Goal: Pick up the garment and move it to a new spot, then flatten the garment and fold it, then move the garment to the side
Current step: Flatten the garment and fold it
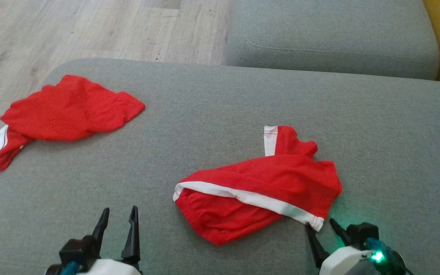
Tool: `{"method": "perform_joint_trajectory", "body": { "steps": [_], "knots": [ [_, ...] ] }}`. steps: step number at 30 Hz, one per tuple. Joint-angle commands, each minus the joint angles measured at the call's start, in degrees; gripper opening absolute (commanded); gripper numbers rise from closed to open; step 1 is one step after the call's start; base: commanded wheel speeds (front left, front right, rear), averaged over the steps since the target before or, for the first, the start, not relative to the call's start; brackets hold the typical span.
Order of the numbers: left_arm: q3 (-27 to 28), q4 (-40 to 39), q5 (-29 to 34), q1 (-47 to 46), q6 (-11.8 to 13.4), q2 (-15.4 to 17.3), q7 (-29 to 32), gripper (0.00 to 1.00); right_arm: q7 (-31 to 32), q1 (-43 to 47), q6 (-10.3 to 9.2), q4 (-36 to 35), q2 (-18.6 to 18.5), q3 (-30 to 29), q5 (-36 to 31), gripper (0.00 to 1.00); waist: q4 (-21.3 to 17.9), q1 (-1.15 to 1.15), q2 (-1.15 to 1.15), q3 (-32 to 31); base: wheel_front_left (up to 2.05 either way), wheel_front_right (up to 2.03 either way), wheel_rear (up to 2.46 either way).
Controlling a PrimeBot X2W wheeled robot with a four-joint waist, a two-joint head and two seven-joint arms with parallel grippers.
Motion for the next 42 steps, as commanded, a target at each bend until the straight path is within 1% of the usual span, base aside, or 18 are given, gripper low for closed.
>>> {"method": "perform_joint_trajectory", "body": {
  "steps": [1,2,3,4,6,7,8,10,11,12,17,21,24,28,29,32,36,42],
  "knots": [
    [2.1,-1.8,0.3,-3.1,0.3,0.9,-0.5,1.0,-0.6,-2.9,0.43,-0.5,-0.3,1.6,0.4,1.0,0.2,-0.01,0.0,0.1,0.0,0.0,0.0],
    [2.2,-1.9,0.3,-3.0,0.3,0.9,-0.5,1.0,-0.8,-3.2,0.43,0.0,-0.3,1.8,0.6,1.0,0.3,-0.01,0.0,0.1,0.0,0.0,0.0],
    [2.2,-1.9,0.3,-3.0,0.4,0.9,-0.5,1.0,-1.0,-3.5,0.43,0.4,-0.3,2.0,0.8,0.92,0.4,-0.01,0.0,0.1,0.0,0.0,0.0],
    [2.2,-2.0,0.3,-3.0,0.4,0.9,-0.5,1.0,-1.2,-3.7,0.43,0.8,-0.3,2.1,0.9,0.82,0.4,-0.01,0.0,0.2,0.0,0.0,0.0],
    [2.3,-2.1,0.2,-3.0,0.5,1.0,-0.5,1.0,-1.6,-4.2,0.43,1.5,-0.3,2.5,1.2,0.54,0.4,-0.01,0.0,0.2,0.0,0.0,0.0],
    [2.3,-2.2,0.2,-2.9,0.6,1.0,-0.5,1.0,-1.8,-4.5,0.43,1.8,-0.3,2.7,1.4,0.45,0.3,-0.01,0.0,0.2,0.0,0.0,0.0],
    [2.4,-2.2,0.2,-2.9,0.6,1.0,-0.5,1.0,-1.9,-4.7,0.43,2.1,-0.3,2.9,1.5,0.41,0.3,-0.01,0.0,0.2,0.0,0.0,0.0],
    [2.5,-2.2,0.1,-2.8,0.7,1.1,-0.5,1.0,-2.2,-5.0,0.43,2.6,-0.3,3.2,1.8,0.17,0.1,-0.01,0.0,0.2,0.0,0.0,0.0],
    [2.5,-2.2,0.0,-2.7,0.7,1.1,-0.6,1.0,-2.4,-5.1,0.43,2.8,-0.3,3.3,2.0,0.11,0.0,-0.01,0.0,0.1,0.0,0.0,0.0],
    [2.5,-2.2,0.0,-2.6,0.7,1.2,-0.6,1.0,-2.5,-5.2,0.43,2.9,-0.3,3.4,2.1,0.0,-0.1,-0.01,0.0,0.1,0.0,0.0,0.0],
    [2.8,-2.4,-0.1,-2.3,0.7,0.8,-0.6,1.0,-3.3,-5.0,0.43,1.9,-0.3,3.2,3.0,0.0,-1.1,-0.01,0.0,-0.4,0.0,0.0,0.0],
    [2.3,-2.5,-2.2,-1.9,-0.8,-1.0,-0.2,1.0,-3.8,-3.8,0.43,-1.2,-0.3,-1.1,1.3,0.0,-2.4,-0.01,0.0,-1.1,0.0,0.0,0.0],
    [1.6,-1.9,-4.3,-2.0,-2.6,-2.7,1.1,1.0,-3.8,-2.5,0.43,-3.7,-0.3,-3.9,-0.6,0.0,-3.1,-0.01,0.0,-1.3,0.0,0.0,0.0],
    [-0.1,0.2,-7.2,-2.9,-5.3,-5.5,4.0,1.0,-3.9,-1.1,0.43,-6.4,-0.3,-5.4,-2.1,0.0,-3.8,-0.01,0.0,-1.5,0.0,0.0,0.0],
    [-0.1,0.2,-7.2,-2.9,-5.3,-5.5,4.0,1.0,-3.9,-1.1,0.43,-6.4,-0.3,-5.4,-2.1,0.0,-3.8,-0.01,0.0,-1.5,0.0,0.0,0.0],
    [-0.7,2.4,-10.1,-4.2,-7.8,-8.1,5.8,1.0,-3.9,-0.5,0.43,-7.5,-0.3,-5.6,-2.5,0.0,-4.2,-0.01,0.0,-1.4,0.0,0.0,0.0],
    [-0.9,6.4,-13.2,-6.8,-10.4,-10.4,8.6,1.0,-3.7,0.0,0.43,-8.4,-0.3,-5.4,-2.7,0.0,-4.7,-0.01,0.0,-1.3,0.0,0.0,0.0],
    [-0.8,12.6,-15.1,-11.6,-12.9,-12.2,10.9,1.0,-3.1,0.2,0.43,-9.5,-0.3,-4.2,-2.7,0.0,-5.6,-0.01,0.0,-0.9,0.0,0.0,0.0]
  ]
}}
